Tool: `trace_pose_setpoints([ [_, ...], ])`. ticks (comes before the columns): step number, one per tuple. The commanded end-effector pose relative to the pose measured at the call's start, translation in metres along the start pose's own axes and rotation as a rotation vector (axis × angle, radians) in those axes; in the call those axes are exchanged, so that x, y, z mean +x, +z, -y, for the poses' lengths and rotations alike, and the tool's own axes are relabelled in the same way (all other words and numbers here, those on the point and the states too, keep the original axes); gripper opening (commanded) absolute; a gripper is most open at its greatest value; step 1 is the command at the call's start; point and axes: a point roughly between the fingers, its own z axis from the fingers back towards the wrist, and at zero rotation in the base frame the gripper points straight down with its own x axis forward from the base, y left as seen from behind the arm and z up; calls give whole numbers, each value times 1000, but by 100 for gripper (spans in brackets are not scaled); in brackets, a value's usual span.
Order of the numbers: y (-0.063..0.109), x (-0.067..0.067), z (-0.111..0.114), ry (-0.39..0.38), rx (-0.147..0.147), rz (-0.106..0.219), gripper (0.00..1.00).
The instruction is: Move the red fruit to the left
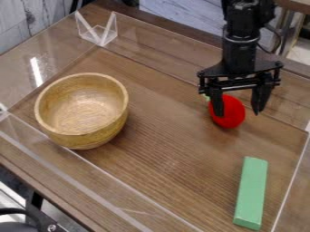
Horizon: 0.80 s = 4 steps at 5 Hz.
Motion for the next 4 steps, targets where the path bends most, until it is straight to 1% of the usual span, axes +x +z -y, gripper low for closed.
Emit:
trace_pose_setpoints([
  [1,17,2,8,-16,-43,58,0],
  [2,19,4,7,-30,-38,62,0],
  [3,37,12,3,-105,-45,73,0],
  [4,59,21,-3,-186,-66,85,0],
])
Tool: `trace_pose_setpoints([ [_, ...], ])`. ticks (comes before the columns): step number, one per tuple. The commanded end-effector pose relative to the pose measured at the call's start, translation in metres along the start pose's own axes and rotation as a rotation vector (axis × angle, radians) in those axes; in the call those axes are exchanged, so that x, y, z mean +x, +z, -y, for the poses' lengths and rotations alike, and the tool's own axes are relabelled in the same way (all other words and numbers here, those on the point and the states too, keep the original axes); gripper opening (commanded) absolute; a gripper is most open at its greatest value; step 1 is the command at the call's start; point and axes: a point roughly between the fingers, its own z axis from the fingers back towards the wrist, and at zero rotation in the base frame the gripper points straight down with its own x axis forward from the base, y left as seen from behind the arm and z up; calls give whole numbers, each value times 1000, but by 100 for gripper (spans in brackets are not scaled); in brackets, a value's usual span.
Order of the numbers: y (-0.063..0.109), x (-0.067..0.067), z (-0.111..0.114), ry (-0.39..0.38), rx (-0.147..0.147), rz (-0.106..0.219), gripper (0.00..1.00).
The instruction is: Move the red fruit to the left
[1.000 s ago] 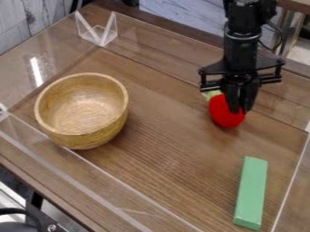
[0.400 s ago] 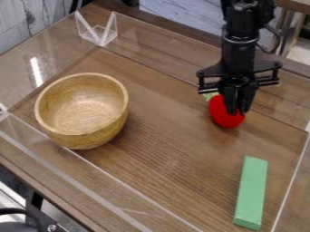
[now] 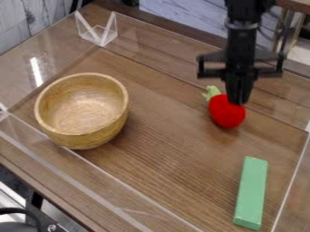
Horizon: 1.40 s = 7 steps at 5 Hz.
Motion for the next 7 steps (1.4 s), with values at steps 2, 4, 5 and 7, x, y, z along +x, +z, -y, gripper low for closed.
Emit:
trace_pose_setpoints([
  [2,36,16,-1,-156,-45,68,100],
  [4,4,5,14,-172,-13,52,100],
  [5,-15,2,15,-177,10,45,100],
  [7,-46,1,17,-180,60,38,100],
])
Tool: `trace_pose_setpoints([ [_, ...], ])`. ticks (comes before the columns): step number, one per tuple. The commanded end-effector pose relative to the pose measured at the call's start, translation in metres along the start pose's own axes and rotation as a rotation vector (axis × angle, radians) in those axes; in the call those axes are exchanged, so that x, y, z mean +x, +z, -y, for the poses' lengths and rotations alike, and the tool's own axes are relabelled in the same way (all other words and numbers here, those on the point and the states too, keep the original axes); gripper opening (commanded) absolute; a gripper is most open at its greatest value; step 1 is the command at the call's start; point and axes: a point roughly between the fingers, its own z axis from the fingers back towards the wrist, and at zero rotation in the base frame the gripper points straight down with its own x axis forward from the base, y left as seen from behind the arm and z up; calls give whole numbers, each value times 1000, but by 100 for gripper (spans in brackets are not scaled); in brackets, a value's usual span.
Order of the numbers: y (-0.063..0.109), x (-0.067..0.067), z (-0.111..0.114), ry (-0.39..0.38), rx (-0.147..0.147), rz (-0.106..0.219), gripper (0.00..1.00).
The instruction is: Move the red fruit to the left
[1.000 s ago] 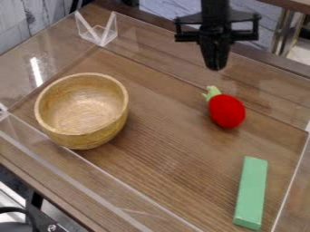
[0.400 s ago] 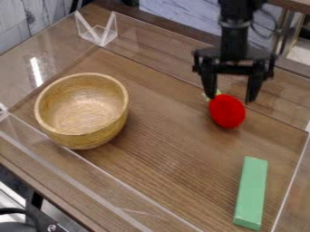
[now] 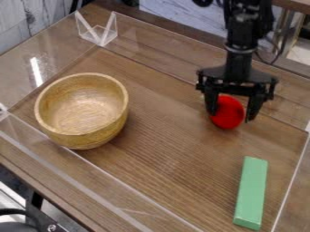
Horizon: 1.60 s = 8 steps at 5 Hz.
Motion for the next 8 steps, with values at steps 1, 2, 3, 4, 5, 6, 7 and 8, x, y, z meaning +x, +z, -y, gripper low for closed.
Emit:
trace_pose_setpoints([
  [1,10,5,6,-18,-13,42,0],
  [2,19,8,3,-61,-15,46,0],
  [3,37,12,-2,-116,-20,56,0],
  [4,58,18,-10,-153,-25,77,0],
  [5,83,30,-31,-195,-27,112,0],
  [6,95,42,-61,-232,-9,130,0],
  [7,98,56,-84,-245,19,153,0],
  [8,99,70,-109,-247,48,171,0],
])
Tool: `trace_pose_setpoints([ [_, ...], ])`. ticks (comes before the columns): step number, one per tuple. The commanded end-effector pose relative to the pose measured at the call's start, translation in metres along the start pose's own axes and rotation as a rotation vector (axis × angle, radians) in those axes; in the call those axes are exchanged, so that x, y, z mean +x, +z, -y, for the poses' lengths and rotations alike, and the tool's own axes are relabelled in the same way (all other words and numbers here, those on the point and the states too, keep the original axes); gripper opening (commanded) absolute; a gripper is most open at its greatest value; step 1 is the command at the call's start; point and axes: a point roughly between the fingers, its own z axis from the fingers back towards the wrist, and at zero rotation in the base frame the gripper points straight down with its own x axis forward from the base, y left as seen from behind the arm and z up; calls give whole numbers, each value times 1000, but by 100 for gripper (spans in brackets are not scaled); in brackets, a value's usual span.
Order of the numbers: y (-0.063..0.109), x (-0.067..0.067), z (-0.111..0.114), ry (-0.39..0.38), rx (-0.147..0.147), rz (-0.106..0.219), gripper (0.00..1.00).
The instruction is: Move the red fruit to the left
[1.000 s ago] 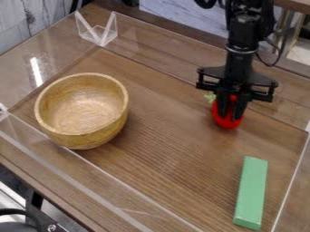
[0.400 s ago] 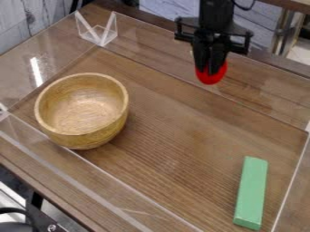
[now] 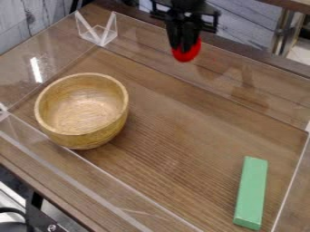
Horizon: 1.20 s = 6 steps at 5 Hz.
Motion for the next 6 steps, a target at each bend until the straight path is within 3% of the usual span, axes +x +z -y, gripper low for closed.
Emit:
trace_pose_setpoints([
  [1,11,15,-24,-30,38,67,0],
  [3,4,22,-87,60,82,60,0],
  [4,-9,22,-110,77,98,49,0],
  [6,-30,20,-129,91,115,24,0],
])
